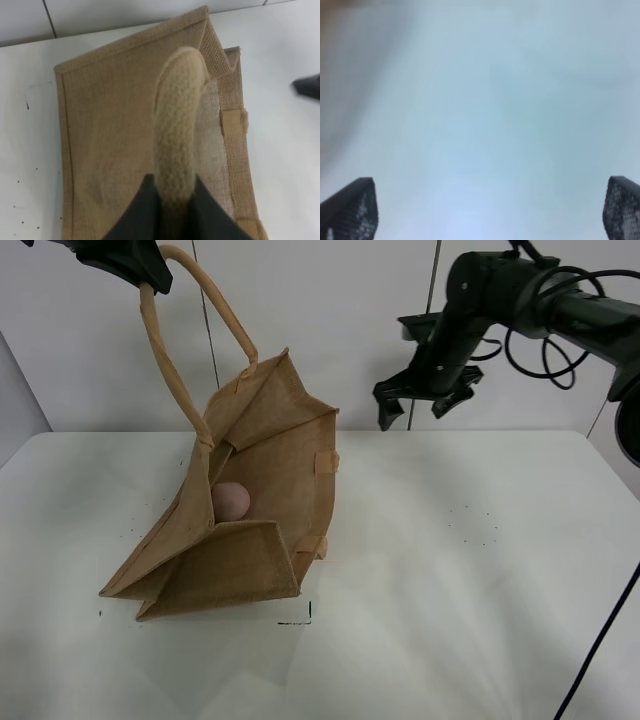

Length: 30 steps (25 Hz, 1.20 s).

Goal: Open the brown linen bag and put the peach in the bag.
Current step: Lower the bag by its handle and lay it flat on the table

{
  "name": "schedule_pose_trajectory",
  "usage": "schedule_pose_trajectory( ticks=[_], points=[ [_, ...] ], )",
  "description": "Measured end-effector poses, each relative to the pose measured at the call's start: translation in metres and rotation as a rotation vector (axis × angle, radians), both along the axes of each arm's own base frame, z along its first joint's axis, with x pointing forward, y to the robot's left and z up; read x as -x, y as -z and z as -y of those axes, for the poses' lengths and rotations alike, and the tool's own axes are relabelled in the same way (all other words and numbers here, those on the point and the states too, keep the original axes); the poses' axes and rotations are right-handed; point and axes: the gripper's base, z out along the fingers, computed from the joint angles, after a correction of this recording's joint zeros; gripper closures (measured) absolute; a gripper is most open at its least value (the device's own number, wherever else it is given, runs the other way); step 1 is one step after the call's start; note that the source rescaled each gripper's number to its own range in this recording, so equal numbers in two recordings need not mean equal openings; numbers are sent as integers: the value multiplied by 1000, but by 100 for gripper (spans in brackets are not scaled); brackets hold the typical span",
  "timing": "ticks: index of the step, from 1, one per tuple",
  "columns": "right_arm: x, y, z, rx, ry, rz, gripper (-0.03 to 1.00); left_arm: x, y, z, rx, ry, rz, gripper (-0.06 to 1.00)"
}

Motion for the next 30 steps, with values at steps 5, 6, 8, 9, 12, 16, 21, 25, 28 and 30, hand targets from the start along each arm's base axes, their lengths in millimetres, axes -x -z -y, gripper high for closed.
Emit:
schedule_pose_trajectory(
  ticks=[5,6,8,9,12,16,21,25,28,30],
  points=[
    [-12,0,69,6,139,-7,-3,0,0,0,0,0,0,94],
    [-12,0,79,8,158,-13,-3,0,0,0,0,0,0,94],
    [-13,1,92,10,183,-22,-3,0,0,0,0,0,0,94],
    [-12,1,95,11,188,-34,-3,0,0,0,0,0,0,94],
    [-9,2,98,16,191,-65,-3,0,0,0,0,0,0,94],
    [-8,0,98,9,204,-65,-3,0,0,0,0,0,0,94],
    [13,-19,98,8,209,-68,-3,0,0,0,0,0,0,94],
    [57,-44,100,11,209,-89,-3,0,0,0,0,0,0,94],
    [102,-59,102,14,209,-109,-3,0,0,0,-1,0,0,94],
    [139,-67,103,16,209,-122,-3,0,0,0,-1,0,0,94]
  ],
)
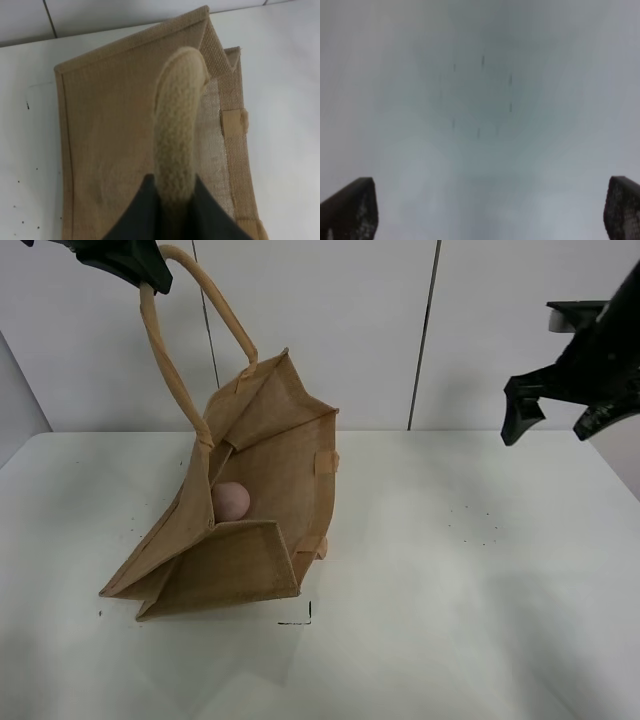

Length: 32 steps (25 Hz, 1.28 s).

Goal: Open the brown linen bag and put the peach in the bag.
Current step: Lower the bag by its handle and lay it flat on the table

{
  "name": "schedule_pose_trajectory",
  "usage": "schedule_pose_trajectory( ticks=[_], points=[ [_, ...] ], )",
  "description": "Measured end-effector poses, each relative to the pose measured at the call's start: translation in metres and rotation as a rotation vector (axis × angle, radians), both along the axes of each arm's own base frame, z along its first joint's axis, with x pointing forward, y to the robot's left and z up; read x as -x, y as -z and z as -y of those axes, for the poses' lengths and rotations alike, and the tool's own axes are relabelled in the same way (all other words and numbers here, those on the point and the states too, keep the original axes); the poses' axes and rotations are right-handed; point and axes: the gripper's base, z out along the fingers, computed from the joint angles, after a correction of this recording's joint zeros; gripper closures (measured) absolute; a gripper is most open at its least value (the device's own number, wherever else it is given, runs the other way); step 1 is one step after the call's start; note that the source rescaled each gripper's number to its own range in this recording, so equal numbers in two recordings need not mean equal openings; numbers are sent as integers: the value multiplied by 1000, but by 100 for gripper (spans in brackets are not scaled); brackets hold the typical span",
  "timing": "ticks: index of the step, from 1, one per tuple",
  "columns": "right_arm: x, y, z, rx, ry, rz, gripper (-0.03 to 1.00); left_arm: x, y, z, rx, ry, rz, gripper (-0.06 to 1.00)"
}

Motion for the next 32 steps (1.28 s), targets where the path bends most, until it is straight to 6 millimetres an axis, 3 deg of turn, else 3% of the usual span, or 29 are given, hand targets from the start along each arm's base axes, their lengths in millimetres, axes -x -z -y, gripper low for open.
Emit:
schedule_pose_trajectory(
  ticks=[5,9,11,15,22,28,32],
  points=[
    [95,-5,4,0,0,-4,-3,0,0,0,0,0,0,94],
    [170,6,7,3,-1,24,-3,0,0,0,0,0,0,94],
    [204,13,9,9,1,90,-3,0,0,0,0,0,0,94],
    [253,22,12,7,9,337,-3,0,0,0,0,0,0,94],
    [309,31,14,-2,16,656,-3,0,0,0,0,0,0,94],
    [335,28,15,-8,18,818,-3,-3,4,1,-3,0,-11,94],
    [344,28,16,-5,22,878,-3,-16,28,5,-21,2,-81,94]
  ],
)
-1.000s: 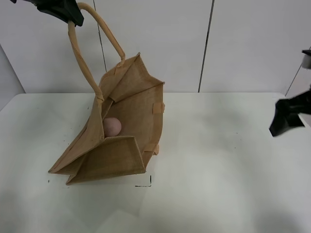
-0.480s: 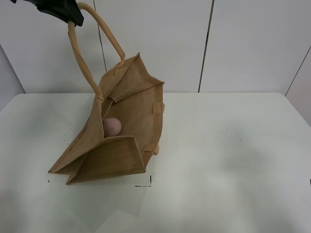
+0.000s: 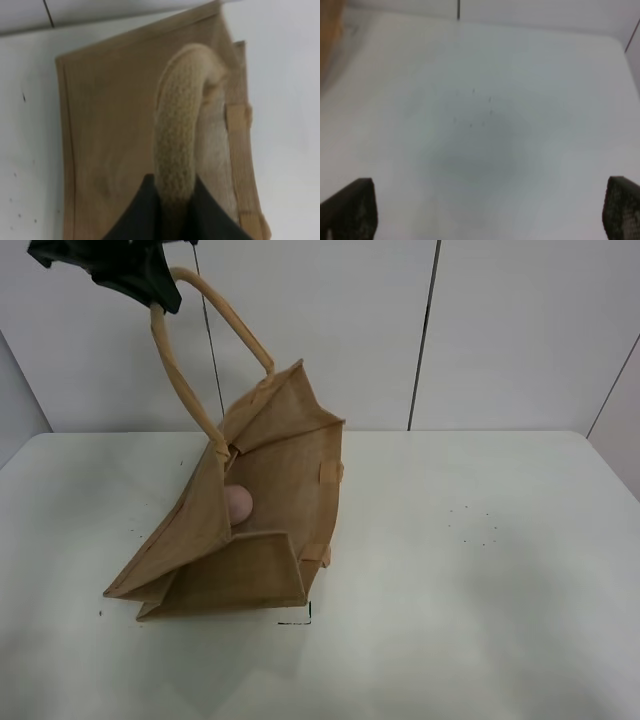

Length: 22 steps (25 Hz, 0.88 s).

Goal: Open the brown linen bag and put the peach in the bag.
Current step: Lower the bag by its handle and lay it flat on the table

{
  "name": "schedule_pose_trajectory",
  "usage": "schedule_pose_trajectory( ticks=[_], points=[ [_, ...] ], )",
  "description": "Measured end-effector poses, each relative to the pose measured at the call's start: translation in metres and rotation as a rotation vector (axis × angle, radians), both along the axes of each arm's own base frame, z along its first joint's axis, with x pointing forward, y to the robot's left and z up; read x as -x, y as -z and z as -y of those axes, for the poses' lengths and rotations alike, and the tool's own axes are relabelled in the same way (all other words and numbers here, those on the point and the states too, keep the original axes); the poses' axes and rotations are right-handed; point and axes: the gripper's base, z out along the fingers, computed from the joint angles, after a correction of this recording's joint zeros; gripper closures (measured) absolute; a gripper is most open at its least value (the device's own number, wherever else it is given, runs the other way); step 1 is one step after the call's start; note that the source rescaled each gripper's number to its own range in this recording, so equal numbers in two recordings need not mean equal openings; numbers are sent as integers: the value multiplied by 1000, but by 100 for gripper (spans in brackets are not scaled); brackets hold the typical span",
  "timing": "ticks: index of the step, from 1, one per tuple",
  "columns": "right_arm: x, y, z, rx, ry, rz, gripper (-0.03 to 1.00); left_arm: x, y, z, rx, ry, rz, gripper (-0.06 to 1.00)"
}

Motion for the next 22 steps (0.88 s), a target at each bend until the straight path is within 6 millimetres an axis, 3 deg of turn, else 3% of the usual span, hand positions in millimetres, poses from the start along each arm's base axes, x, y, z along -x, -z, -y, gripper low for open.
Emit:
schedule_pose_trajectory(
  ticks=[4,10,17,19,22],
  points=[
    [0,0,0,0,3,1,-3,-23,44,7,-23,-4,-89,94],
    [0,0,0,1,4,1,-3,-62,129,19,-71,-9,-251,94],
    [0,0,0,1,4,1,-3,-85,217,29,-98,-9,-439,94],
    [0,0,0,1,4,1,-3,-86,225,30,-102,-1,-454,84],
    [0,0,0,1,4,1,-3,-86,222,30,-105,7,-439,46]
  ],
)
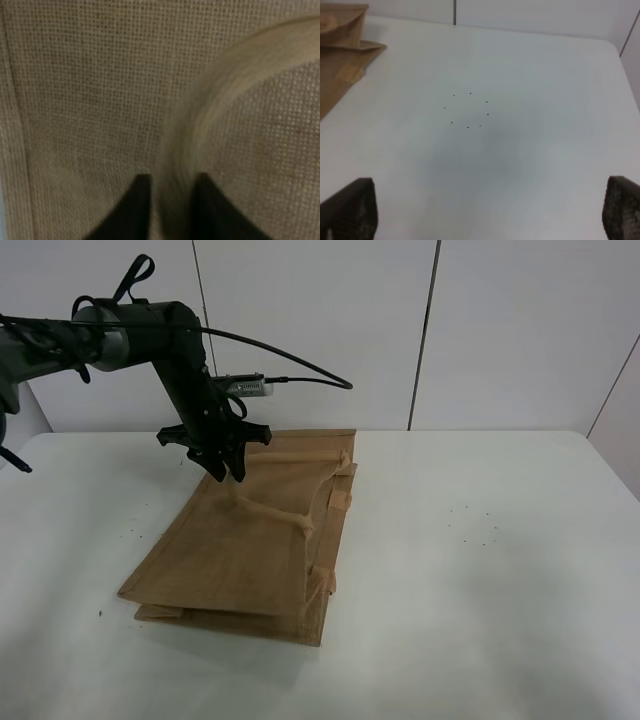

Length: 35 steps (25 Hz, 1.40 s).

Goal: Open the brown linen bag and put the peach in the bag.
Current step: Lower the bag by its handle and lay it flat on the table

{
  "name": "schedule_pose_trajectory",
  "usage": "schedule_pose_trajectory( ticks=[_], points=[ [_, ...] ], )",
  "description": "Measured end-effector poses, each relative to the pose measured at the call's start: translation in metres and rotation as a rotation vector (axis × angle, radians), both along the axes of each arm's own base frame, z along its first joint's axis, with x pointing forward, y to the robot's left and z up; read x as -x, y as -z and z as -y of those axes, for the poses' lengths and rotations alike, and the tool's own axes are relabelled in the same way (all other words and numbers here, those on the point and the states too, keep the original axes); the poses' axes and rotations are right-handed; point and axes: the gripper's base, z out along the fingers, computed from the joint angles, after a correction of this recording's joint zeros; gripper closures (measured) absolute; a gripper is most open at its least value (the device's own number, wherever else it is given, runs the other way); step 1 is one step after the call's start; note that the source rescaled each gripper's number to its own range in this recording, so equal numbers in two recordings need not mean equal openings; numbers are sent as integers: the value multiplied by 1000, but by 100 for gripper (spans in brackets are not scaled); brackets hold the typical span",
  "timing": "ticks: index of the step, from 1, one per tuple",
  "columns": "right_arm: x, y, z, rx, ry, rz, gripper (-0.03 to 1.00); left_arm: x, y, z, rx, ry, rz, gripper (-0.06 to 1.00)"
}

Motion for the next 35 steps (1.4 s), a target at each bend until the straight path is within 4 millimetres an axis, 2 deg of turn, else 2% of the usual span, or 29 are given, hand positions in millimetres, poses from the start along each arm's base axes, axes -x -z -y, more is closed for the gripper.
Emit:
schedule_pose_trajectory(
  ticks=[2,3,6,9,15,18,20,28,32,35],
  points=[
    [0,0,0,1,1,0,-3,0,-3,-1,-6,5,13,21],
    [0,0,0,1,1,0,-3,0,-5,-2,-16,10,19,14],
    [0,0,0,1,1,0,-3,0,-7,-8,-72,24,31,6],
    [0,0,0,1,1,0,-3,-2,-14,-24,-90,-1,38,4],
    [0,0,0,1,1,0,-3,-10,-31,-89,-90,-136,48,3],
    [0,0,0,1,1,0,-3,-9,-40,-111,-59,-180,52,3],
    [0,0,0,1,1,0,-3,-8,-44,-112,-28,-169,55,3],
    [0,0,0,1,1,0,-3,-5,-52,-92,25,-99,68,3],
    [0,0,0,1,1,1,-3,-1,-68,-96,5,-86,125,3],
    [0,0,0,1,1,1,-3,-1,-74,-108,-36,-104,147,3]
  ],
)
